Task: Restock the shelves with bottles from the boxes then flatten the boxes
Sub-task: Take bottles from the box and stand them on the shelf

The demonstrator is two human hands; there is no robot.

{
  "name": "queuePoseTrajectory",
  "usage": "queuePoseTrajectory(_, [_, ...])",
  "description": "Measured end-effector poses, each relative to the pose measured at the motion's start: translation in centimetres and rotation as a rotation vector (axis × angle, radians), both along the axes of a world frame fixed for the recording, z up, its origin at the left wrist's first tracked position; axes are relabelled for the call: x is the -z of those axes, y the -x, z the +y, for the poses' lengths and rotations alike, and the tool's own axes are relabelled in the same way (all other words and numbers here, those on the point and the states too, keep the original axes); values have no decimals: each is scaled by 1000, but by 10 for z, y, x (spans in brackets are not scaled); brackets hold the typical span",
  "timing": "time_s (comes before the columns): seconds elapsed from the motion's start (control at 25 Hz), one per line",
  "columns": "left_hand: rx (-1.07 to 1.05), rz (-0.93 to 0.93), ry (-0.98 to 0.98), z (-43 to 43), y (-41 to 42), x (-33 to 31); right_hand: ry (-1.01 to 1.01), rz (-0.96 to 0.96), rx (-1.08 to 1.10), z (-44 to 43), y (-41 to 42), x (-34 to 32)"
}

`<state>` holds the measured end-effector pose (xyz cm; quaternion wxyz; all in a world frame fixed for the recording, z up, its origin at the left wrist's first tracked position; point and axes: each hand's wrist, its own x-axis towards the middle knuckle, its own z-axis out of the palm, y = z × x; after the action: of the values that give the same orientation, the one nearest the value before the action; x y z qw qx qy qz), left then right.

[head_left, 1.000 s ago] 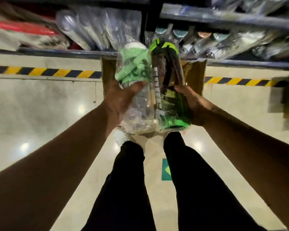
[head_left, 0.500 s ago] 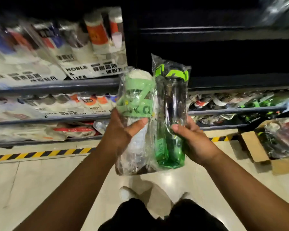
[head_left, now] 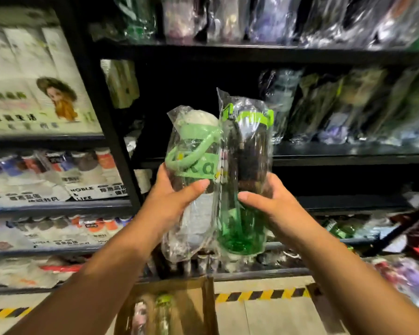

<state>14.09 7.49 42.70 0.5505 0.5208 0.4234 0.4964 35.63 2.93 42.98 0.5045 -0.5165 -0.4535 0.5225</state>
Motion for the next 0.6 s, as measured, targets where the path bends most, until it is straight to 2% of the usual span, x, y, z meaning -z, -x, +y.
queuePoseTrajectory(0.28, [-68,57,-89,47,-52,-44,-139,-137,119,67,-55,-40])
queuePoseTrajectory(0.6, [-83,117,-56,134,-46,-29,-268,-312,296,157,-54,-30])
